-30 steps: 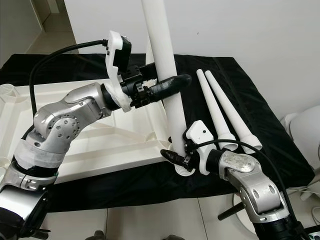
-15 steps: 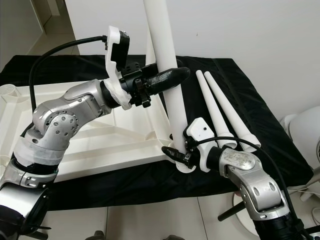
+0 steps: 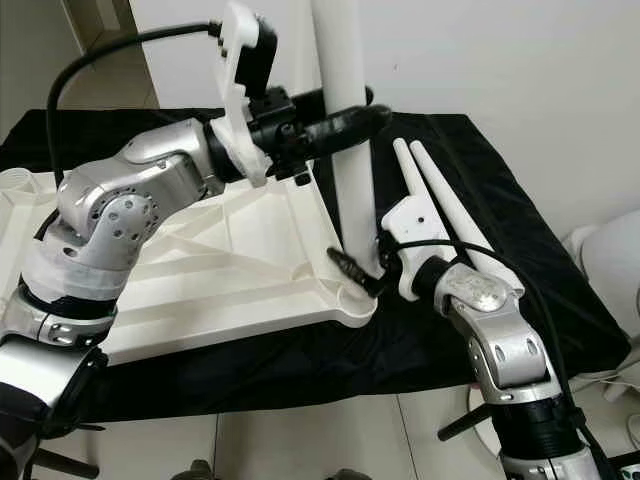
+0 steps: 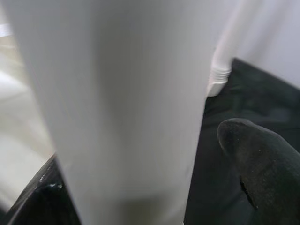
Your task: Building children table
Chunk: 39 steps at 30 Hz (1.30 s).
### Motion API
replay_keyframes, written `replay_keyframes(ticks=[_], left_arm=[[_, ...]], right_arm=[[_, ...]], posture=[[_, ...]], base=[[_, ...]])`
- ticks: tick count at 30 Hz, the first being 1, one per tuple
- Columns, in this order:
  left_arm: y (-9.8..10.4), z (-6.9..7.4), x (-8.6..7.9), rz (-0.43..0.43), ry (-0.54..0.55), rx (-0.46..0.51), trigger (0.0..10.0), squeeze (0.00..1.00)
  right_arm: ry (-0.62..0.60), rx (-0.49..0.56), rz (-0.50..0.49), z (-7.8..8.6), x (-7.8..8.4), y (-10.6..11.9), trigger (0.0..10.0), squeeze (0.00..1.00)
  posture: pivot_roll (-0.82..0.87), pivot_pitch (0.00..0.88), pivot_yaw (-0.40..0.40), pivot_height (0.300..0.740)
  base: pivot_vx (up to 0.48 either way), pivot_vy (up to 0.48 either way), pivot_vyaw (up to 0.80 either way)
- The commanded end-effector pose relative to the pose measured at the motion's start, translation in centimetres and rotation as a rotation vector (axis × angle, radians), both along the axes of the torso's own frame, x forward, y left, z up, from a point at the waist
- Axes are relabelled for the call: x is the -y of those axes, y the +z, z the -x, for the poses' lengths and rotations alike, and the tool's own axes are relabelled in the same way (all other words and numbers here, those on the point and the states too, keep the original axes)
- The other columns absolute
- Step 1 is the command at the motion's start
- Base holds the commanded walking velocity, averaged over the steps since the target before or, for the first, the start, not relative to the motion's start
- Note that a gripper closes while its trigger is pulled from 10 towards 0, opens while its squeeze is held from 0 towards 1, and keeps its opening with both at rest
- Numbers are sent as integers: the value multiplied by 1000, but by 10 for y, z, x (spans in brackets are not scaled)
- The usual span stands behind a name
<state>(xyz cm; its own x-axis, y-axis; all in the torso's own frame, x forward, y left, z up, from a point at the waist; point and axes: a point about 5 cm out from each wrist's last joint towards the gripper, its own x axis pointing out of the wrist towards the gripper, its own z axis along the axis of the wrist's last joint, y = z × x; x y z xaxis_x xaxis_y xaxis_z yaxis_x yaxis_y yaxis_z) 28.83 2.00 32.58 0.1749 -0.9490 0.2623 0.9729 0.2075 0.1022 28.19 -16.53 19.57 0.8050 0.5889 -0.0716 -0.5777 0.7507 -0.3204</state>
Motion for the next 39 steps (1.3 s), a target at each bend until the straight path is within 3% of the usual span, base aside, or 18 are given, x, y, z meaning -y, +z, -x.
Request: replay_keyframes(ticks=[1, 2, 3, 10, 16, 18, 22, 25, 30, 32, 39], left_arm=[[3, -1, 9, -43, 27, -2, 10000, 0], [5, -3, 12, -38, 64, 3, 10000, 0], [14, -4, 17, -11, 127, 35, 10000, 0], [24, -8, 33, 32, 171, 7, 10000, 0], [32, -21, 53, 59, 235, -48, 10000, 0], [32, -23, 56, 34, 278, -7, 10000, 0], [32, -24, 58, 33, 301, 9, 10000, 0], [34, -27, 60, 73, 307, -35, 10000, 0], [35, -29, 61, 82, 323, -45, 10000, 0], [37, -31, 62, 89, 340, -52, 10000, 0], [38, -31, 64, 100, 341, -55, 10000, 0]], right_arm=[[-93, 46, -12, -6, 9, 4, 10000, 1000], [-125, 54, -30, -8, 10, 4, 10000, 851], [-182, 60, -68, -11, 10, 1, 10000, 0], [-307, 117, -113, -21, 5, -4, 10000, 0], [-448, 192, -148, -35, -8, -3, 10000, 0], [-508, 215, -151, -40, -11, -4, 10000, 0], [-553, 218, -180, -42, -13, -4, 10000, 0], [-642, 259, -219, -45, -14, -2, 10000, 0], [-699, 285, -216, -47, -16, -1, 10000, 0], [-785, 302, -233, -47, -18, -2, 10000, 0], [-805, 309, -235, -47, -21, -5, 10000, 0]], posture=[[-9, 0, 6, 740], [-9, 0, 6, 740], [-26, 0, 9, 740], [-41, 0, 12, 740], [-53, 0, 1, 740], [-43, 0, 0, 740], [-40, 0, 2, 740], [-29, 0, 3, 740], [-22, 0, 4, 740], [-17, 0, -2, 740], [-13, 0, -15, 740]], base=[[0, 0, 0], [0, 0, 0], [0, 0, 0], [0, 0, 0], [0, 0, 0], [0, 0, 0], [0, 0, 0], [0, 0, 0], [0, 0, 0], [0, 0, 0], [0, 0, 0]])
